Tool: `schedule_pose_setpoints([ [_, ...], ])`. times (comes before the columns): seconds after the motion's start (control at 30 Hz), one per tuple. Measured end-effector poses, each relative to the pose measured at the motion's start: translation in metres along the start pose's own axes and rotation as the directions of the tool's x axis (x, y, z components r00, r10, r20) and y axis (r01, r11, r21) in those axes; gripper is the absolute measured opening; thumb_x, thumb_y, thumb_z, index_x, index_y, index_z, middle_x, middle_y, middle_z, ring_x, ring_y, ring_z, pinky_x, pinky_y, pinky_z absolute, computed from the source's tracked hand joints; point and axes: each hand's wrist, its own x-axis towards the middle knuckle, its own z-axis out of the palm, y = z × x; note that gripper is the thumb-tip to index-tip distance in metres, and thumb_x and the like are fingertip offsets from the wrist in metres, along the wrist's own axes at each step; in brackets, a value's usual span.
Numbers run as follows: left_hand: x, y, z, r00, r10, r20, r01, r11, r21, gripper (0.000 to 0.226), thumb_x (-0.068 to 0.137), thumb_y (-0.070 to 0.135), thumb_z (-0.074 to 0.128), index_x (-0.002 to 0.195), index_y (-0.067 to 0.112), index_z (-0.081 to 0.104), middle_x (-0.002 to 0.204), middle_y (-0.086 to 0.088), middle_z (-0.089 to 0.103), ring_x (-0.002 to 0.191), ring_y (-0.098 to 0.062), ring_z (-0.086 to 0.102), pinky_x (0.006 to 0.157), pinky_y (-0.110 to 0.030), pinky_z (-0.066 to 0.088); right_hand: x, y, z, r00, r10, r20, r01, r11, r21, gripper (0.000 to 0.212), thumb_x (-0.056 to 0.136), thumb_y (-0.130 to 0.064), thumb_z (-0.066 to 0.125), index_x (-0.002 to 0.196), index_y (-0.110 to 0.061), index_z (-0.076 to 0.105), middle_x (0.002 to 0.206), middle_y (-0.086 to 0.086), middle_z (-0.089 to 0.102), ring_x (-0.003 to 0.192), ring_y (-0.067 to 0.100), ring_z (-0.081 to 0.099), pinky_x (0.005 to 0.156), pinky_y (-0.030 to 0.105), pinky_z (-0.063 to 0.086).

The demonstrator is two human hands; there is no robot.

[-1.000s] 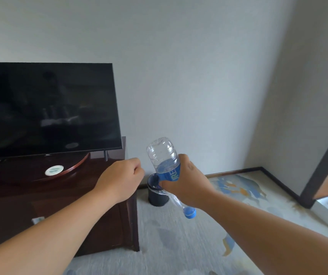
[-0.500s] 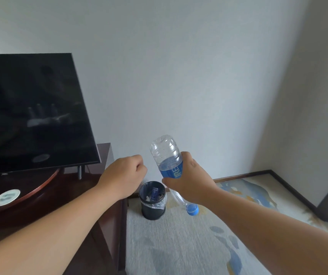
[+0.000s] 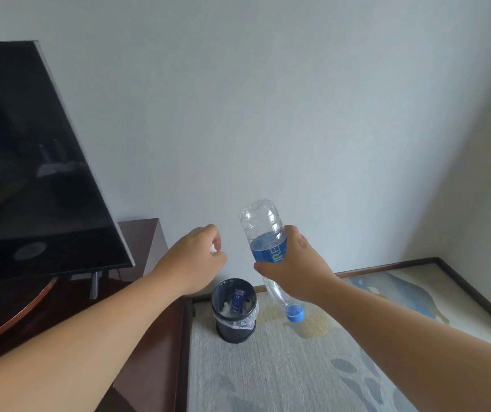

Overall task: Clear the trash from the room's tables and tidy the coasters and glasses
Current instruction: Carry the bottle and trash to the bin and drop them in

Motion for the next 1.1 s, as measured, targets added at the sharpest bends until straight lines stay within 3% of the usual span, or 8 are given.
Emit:
schedule_pose_setpoints([
  [0.27, 0.131, -0.062, 0.016, 0.998, 0.054, 0.018, -0.052, 0.995, -0.089, 0.033, 0.08, -0.003, 0.039, 0.097, 0.026, 0.039, 0.095, 0.011, 0.035, 0.085, -0.012, 0.04, 0.059, -0.017, 0.031, 0.125, 0.01, 0.007, 0.999, 0.041, -0.033, -0.043, 0.998, -0.038, 0.062, 0.069, -0.047, 0.071, 0.116, -0.026, 0.037, 0.107, -0.006, 0.042, 0.081, 0.003, 0.052, 0.059, 0.018, 0.039],
  [0.47, 0.196, -0.092, 0.047, 0.999, 0.021, 0.046, -0.017, 0.997, -0.079, 0.038, 0.081, -0.006, 0.038, 0.098, 0.028, 0.037, 0.101, 0.007, 0.037, 0.088, -0.016, 0.041, 0.06, -0.017, 0.028, 0.195, 0.031, 0.03, 0.999, 0.031, 0.04, -0.031, 0.999, -0.014, 0.058, 0.069, -0.047, 0.071, 0.111, -0.029, 0.036, 0.106, -0.009, 0.044, 0.08, 0.001, 0.052, 0.057, 0.017, 0.038],
  [0.63, 0.245, -0.109, 0.084, 0.993, -0.072, 0.096, 0.081, 0.991, -0.102, 0.038, 0.086, 0.001, 0.044, 0.109, 0.029, 0.036, 0.11, 0.009, 0.038, 0.094, -0.014, 0.044, 0.065, -0.021, 0.033, 0.261, 0.06, 0.046, 0.992, 0.014, 0.129, -0.016, 1.0, 0.017, 0.06, 0.068, -0.047, 0.07, 0.115, -0.027, 0.039, 0.104, -0.009, 0.051, 0.085, 0.006, 0.056, 0.068, 0.026, 0.047],
  [0.73, 0.276, -0.119, 0.103, 0.976, -0.181, 0.119, 0.192, 0.978, -0.084, 0.041, 0.084, 0.005, 0.046, 0.116, 0.028, 0.034, 0.108, 0.006, 0.04, 0.085, -0.015, 0.046, 0.059, -0.016, 0.031, 0.306, 0.08, 0.052, 0.982, -0.006, 0.187, -0.002, 0.999, 0.043, 0.058, 0.069, -0.043, 0.071, 0.114, -0.026, 0.039, 0.101, -0.01, 0.054, 0.084, 0.004, 0.056, 0.066, 0.024, 0.046],
  [0.9, 0.31, -0.129, 0.13, 0.943, -0.287, 0.167, 0.302, 0.951, -0.07, 0.038, 0.084, 0.008, 0.048, 0.112, 0.029, 0.034, 0.107, 0.004, 0.043, 0.086, -0.017, 0.049, 0.059, -0.021, 0.033, 0.364, 0.107, 0.066, 0.951, -0.001, 0.309, -0.008, 1.0, 0.03, 0.058, 0.07, -0.038, 0.074, 0.116, -0.023, 0.041, 0.099, -0.01, 0.056, 0.085, 0.008, 0.058, 0.068, 0.027, 0.049],
  [1.1, 0.331, -0.159, 0.152, 0.905, -0.395, 0.158, 0.412, 0.907, -0.087, 0.032, 0.082, 0.007, 0.049, 0.106, 0.026, 0.04, 0.094, 0.004, 0.05, 0.071, -0.004, 0.046, 0.051, -0.022, 0.03, 0.411, 0.118, 0.097, 0.919, -0.031, 0.394, 0.03, 0.999, 0.009, 0.062, 0.068, -0.04, 0.075, 0.118, -0.025, 0.041, 0.107, -0.007, 0.05, 0.086, 0.006, 0.055, 0.067, 0.023, 0.046],
])
